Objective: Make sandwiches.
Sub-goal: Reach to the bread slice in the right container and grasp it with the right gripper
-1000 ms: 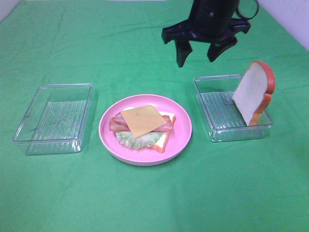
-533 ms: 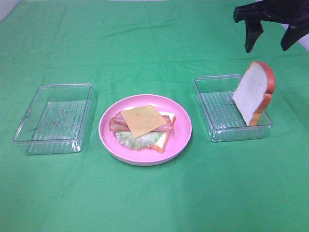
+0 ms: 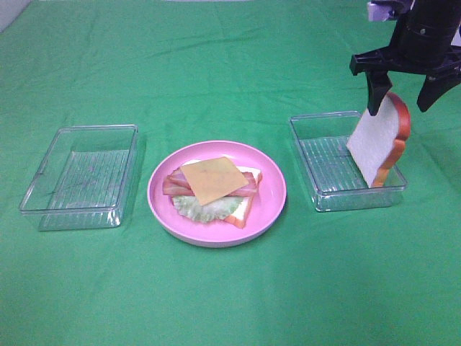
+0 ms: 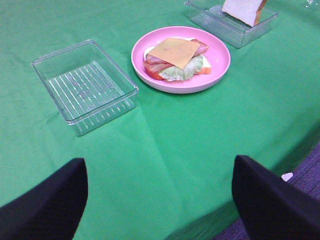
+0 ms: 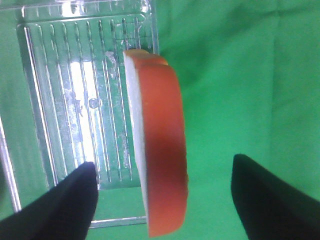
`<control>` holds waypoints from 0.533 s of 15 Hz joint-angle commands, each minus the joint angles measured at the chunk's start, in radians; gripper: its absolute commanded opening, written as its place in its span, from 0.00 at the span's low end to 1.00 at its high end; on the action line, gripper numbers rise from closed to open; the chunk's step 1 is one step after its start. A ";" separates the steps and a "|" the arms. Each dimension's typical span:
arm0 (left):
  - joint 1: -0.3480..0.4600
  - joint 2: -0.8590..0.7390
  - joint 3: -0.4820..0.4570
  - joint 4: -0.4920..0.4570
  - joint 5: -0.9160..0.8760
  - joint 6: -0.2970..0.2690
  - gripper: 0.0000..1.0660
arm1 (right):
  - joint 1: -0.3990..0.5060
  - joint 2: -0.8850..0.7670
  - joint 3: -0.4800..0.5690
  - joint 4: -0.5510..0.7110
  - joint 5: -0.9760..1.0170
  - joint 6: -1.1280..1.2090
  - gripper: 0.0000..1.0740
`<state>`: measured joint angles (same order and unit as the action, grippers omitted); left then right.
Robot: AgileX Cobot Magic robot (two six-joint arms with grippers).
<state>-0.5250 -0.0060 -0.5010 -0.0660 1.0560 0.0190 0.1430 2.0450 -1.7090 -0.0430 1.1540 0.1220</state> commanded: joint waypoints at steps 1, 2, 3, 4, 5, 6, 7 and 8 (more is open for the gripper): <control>0.002 -0.018 0.002 -0.001 -0.011 0.003 0.71 | -0.007 0.036 0.004 -0.013 0.001 -0.010 0.65; 0.002 -0.018 0.002 -0.001 -0.011 0.003 0.71 | -0.007 0.046 0.004 -0.013 0.001 -0.010 0.63; 0.002 -0.018 0.002 -0.001 -0.011 0.003 0.71 | -0.007 0.047 0.004 -0.013 0.002 -0.010 0.61; 0.002 -0.018 0.002 -0.001 -0.011 0.003 0.71 | -0.007 0.051 0.004 -0.013 0.003 -0.010 0.55; 0.002 -0.018 0.002 -0.001 -0.011 0.003 0.71 | -0.007 0.051 0.004 -0.014 0.002 -0.011 0.46; 0.002 -0.018 0.002 -0.001 -0.011 0.003 0.71 | -0.007 0.051 0.004 -0.014 0.002 -0.014 0.36; 0.002 -0.018 0.002 -0.001 -0.011 0.003 0.71 | -0.007 0.051 0.004 -0.014 0.002 -0.015 0.27; 0.002 -0.018 0.002 -0.001 -0.011 0.003 0.71 | -0.007 0.048 0.004 -0.014 0.004 -0.015 0.15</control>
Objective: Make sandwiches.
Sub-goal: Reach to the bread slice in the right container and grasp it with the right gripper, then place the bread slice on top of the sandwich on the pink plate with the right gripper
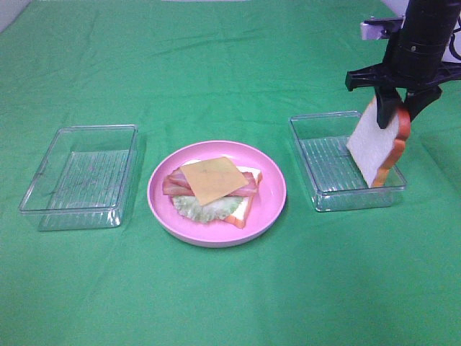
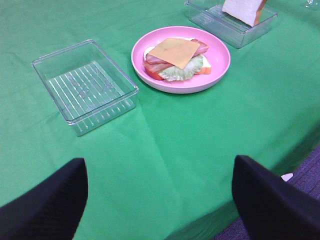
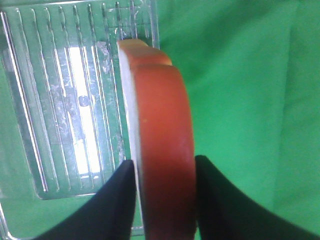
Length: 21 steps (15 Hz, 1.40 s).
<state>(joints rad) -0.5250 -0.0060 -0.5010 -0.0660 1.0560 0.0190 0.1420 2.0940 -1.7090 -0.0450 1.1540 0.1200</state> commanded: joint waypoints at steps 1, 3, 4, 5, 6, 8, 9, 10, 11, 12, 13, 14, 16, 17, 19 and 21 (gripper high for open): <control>0.002 -0.018 0.002 -0.001 -0.011 0.003 0.71 | -0.006 -0.002 0.004 -0.012 0.005 -0.013 0.05; 0.002 -0.018 0.002 -0.001 -0.011 0.003 0.71 | -0.004 -0.026 0.004 -0.012 0.000 -0.012 0.00; 0.002 -0.018 0.002 -0.001 -0.011 0.003 0.71 | -0.004 -0.045 0.004 -0.010 -0.003 -0.012 0.00; 0.002 -0.018 0.002 -0.001 -0.011 0.003 0.71 | -0.004 -0.067 0.004 -0.004 -0.005 -0.012 0.00; 0.002 -0.018 0.002 -0.001 -0.011 0.003 0.71 | -0.004 -0.100 0.004 0.005 -0.005 -0.012 0.00; 0.002 -0.018 0.002 -0.001 -0.011 0.003 0.71 | -0.003 -0.152 0.004 0.045 -0.005 -0.013 0.00; 0.002 -0.018 0.002 -0.001 -0.011 0.003 0.71 | -0.003 -0.178 0.004 0.088 -0.005 -0.022 0.00; 0.002 -0.018 0.002 -0.001 -0.011 0.003 0.71 | -0.001 -0.215 0.004 0.177 -0.001 -0.049 0.00; 0.002 -0.018 0.002 -0.001 -0.011 0.003 0.71 | -0.001 -0.229 0.004 0.242 0.008 -0.074 0.00; 0.002 -0.018 0.002 -0.001 -0.011 0.003 0.71 | -0.001 -0.240 0.011 0.305 0.011 -0.101 0.00; 0.002 -0.018 0.002 -0.001 -0.011 0.003 0.71 | -0.001 -0.253 0.037 0.383 0.000 -0.130 0.00; 0.002 -0.018 0.002 -0.001 -0.011 0.003 0.71 | -0.001 -0.266 0.076 0.458 -0.022 -0.157 0.00; 0.002 -0.018 0.002 -0.001 -0.011 0.003 0.71 | 0.008 -0.286 0.184 0.644 -0.084 -0.241 0.00; 0.002 -0.018 0.002 -0.001 -0.011 0.003 0.71 | 0.017 -0.288 0.238 0.723 -0.118 -0.299 0.00; 0.002 -0.018 0.002 -0.001 -0.011 0.003 0.71 | 0.063 -0.287 0.336 0.844 -0.218 -0.390 0.00; 0.002 -0.018 0.002 -0.001 -0.011 0.003 0.71 | 0.122 -0.276 0.423 0.976 -0.308 -0.475 0.00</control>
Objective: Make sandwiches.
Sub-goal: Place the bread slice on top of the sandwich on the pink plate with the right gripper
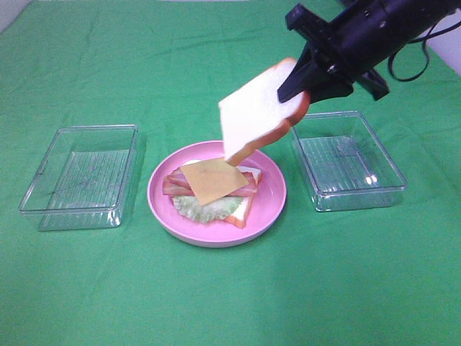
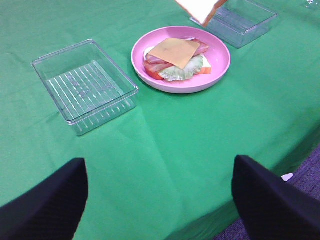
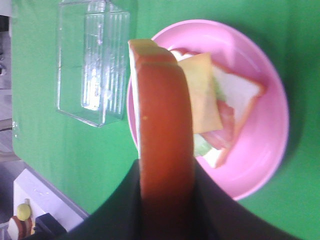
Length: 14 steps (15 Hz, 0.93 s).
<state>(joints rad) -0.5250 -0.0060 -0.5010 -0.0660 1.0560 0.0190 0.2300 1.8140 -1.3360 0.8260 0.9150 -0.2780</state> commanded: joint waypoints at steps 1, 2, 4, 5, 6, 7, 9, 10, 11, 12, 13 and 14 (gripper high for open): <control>0.002 -0.018 0.002 -0.001 -0.011 0.003 0.71 | 0.056 0.021 0.079 0.167 -0.105 -0.112 0.00; 0.002 -0.018 0.002 -0.001 -0.011 0.003 0.71 | 0.076 0.046 0.104 0.225 -0.121 -0.120 0.00; 0.002 -0.018 0.002 -0.001 -0.011 0.003 0.71 | 0.089 0.095 0.126 0.292 -0.140 -0.137 0.00; 0.002 -0.018 0.002 -0.001 -0.011 0.003 0.71 | 0.089 0.109 0.132 0.309 -0.141 -0.138 0.00; 0.002 -0.018 0.002 -0.001 -0.011 0.003 0.71 | 0.087 0.131 0.140 0.337 -0.161 -0.145 0.00; 0.002 -0.018 0.002 -0.001 -0.011 0.003 0.71 | 0.087 0.170 0.143 0.406 -0.155 -0.175 0.00; 0.002 -0.018 0.002 -0.001 -0.011 0.003 0.71 | 0.087 0.214 0.143 0.479 -0.124 -0.226 0.00; 0.002 -0.018 0.002 -0.001 -0.011 0.003 0.71 | 0.087 0.233 0.143 0.493 -0.121 -0.235 0.00; 0.002 -0.018 0.002 -0.001 -0.011 0.003 0.71 | 0.087 0.247 0.143 0.494 -0.122 -0.235 0.00; 0.002 -0.018 0.002 -0.001 -0.011 0.003 0.71 | 0.087 0.253 0.143 0.493 -0.122 -0.235 0.00; 0.002 -0.018 0.002 -0.001 -0.011 0.003 0.71 | 0.087 0.266 0.143 0.492 -0.122 -0.231 0.00; 0.002 -0.018 0.002 -0.001 -0.011 0.003 0.71 | 0.087 0.278 0.143 0.492 -0.122 -0.230 0.00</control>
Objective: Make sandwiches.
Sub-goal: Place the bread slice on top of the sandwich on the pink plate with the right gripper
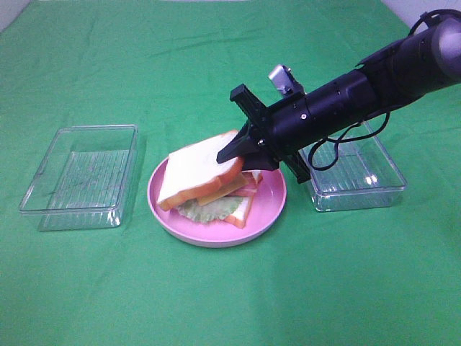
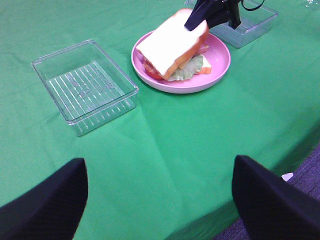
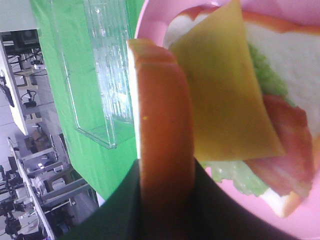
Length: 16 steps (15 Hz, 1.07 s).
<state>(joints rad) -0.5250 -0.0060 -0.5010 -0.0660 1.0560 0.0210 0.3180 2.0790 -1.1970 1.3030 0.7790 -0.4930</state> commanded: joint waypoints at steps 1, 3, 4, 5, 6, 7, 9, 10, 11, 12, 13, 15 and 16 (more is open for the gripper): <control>0.002 -0.018 0.002 -0.001 -0.011 0.001 0.71 | -0.001 0.014 0.004 0.004 0.008 -0.015 0.02; 0.002 -0.018 0.002 -0.001 -0.011 0.001 0.71 | -0.001 0.013 0.004 -0.017 0.009 -0.015 0.26; 0.002 -0.018 0.002 -0.001 -0.011 0.001 0.71 | -0.001 0.013 0.004 -0.033 0.009 -0.015 0.38; 0.002 -0.018 0.002 -0.001 -0.011 0.001 0.71 | -0.001 0.013 0.004 -0.055 0.009 -0.015 0.47; 0.002 -0.018 0.002 -0.001 -0.011 0.001 0.71 | -0.001 0.013 0.004 -0.081 0.011 -0.015 0.55; 0.002 -0.018 0.002 -0.001 -0.011 0.001 0.71 | -0.001 0.013 0.004 -0.133 0.011 -0.012 0.60; 0.002 -0.018 0.002 -0.001 -0.011 0.001 0.71 | -0.001 0.013 0.004 -0.201 0.012 -0.003 0.60; 0.002 -0.018 0.002 -0.001 -0.011 0.001 0.71 | -0.001 0.013 0.004 -0.249 0.007 0.006 0.60; 0.002 -0.018 0.002 -0.001 -0.011 0.001 0.71 | -0.001 0.005 0.004 -0.300 0.006 0.011 0.62; 0.002 -0.018 0.002 -0.001 -0.011 0.001 0.71 | -0.001 -0.008 0.004 -0.339 -0.005 0.024 0.63; 0.002 -0.018 0.002 -0.001 -0.011 0.001 0.71 | -0.001 -0.025 0.004 -0.385 -0.018 0.043 0.63; 0.002 -0.018 0.002 -0.001 -0.011 0.001 0.71 | -0.001 -0.079 0.004 -0.508 -0.041 0.099 0.63; 0.002 -0.018 0.002 -0.001 -0.011 0.001 0.71 | -0.001 -0.094 0.004 -0.538 -0.043 0.113 0.63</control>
<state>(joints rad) -0.5250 -0.0060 -0.5010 -0.0660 1.0560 0.0210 0.3200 1.9970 -1.1970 0.7870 0.7400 -0.3910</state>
